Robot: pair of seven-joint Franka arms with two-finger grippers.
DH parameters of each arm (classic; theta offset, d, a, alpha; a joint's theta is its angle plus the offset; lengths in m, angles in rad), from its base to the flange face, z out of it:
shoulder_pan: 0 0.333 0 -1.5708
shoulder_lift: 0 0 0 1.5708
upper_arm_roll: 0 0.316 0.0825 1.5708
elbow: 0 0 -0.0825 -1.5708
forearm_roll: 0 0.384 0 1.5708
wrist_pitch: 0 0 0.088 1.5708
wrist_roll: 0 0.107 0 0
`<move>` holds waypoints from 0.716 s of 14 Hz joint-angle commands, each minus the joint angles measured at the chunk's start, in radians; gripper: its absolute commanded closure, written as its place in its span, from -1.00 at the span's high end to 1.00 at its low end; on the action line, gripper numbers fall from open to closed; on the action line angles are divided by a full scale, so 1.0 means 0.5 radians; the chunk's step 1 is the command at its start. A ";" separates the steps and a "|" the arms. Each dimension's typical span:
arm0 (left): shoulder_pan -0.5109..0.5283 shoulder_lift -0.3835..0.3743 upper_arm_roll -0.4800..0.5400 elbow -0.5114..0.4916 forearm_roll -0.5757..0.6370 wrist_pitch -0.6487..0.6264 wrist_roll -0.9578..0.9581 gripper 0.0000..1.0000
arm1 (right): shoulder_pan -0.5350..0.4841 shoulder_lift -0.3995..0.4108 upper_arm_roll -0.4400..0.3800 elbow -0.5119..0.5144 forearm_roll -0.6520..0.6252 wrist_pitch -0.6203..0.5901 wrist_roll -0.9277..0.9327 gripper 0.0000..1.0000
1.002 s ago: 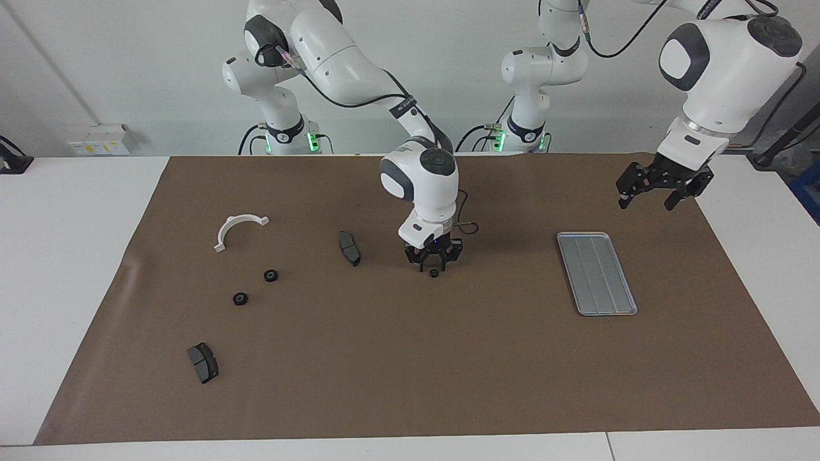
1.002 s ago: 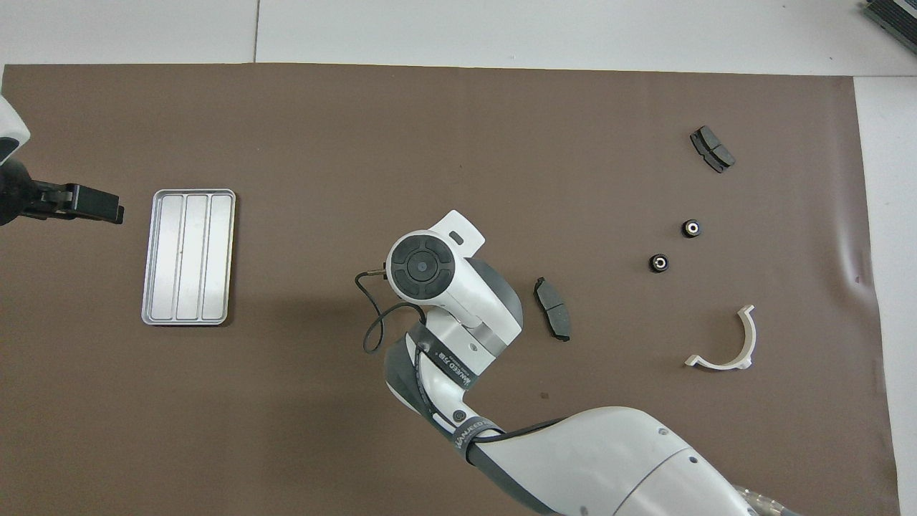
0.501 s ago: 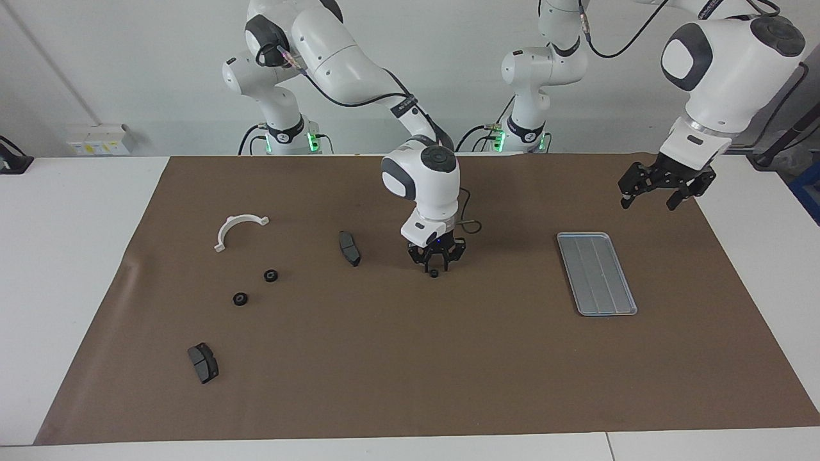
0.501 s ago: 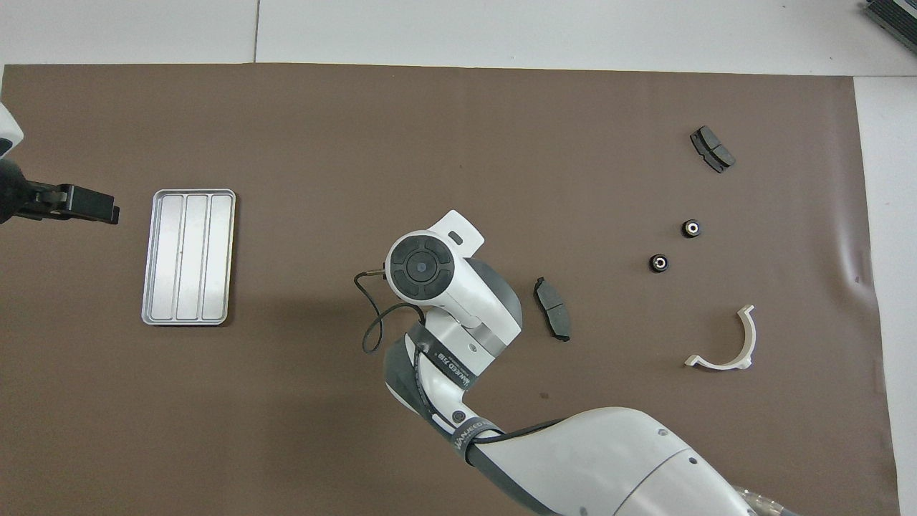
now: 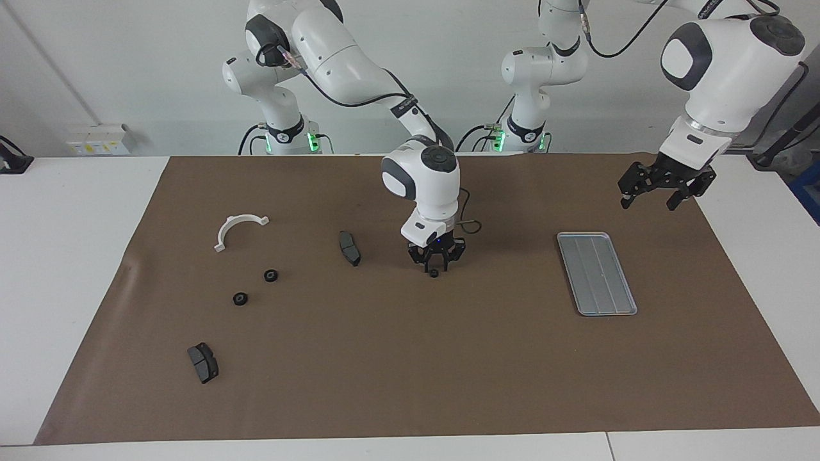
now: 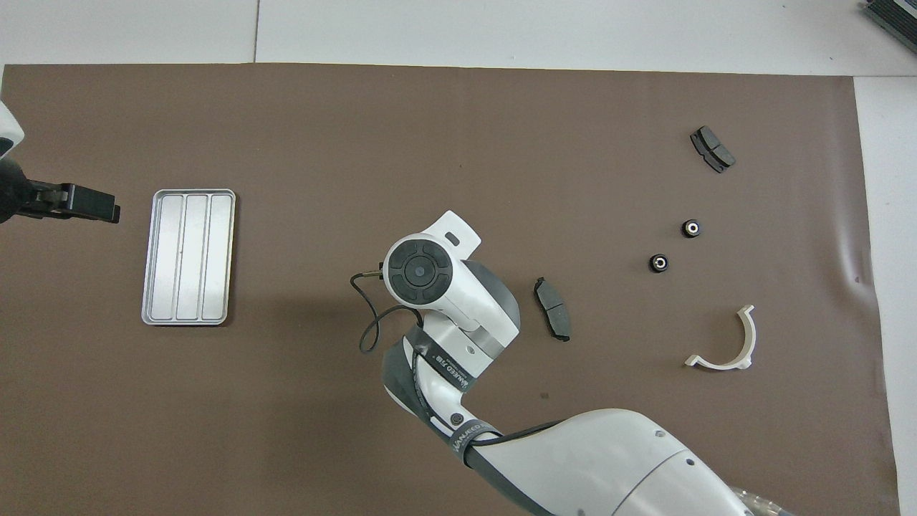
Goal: Place bearing gear from tray to pile
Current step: 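Grasp the last gear with the right gripper while the left gripper withdraws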
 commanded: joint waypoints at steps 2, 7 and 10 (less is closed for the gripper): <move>-0.053 -0.023 -0.016 0.117 0.020 -0.114 -0.010 1.00 | -0.005 -0.009 0.003 -0.017 -0.058 0.024 0.055 -0.61; -0.047 -0.023 -0.013 0.274 0.026 -0.231 -0.132 1.00 | -0.008 -0.009 0.006 0.005 -0.055 0.009 0.095 -1.00; -0.053 0.020 -0.056 0.326 0.032 -0.201 -0.317 1.00 | -0.026 -0.018 0.000 0.044 -0.052 -0.061 0.095 -1.00</move>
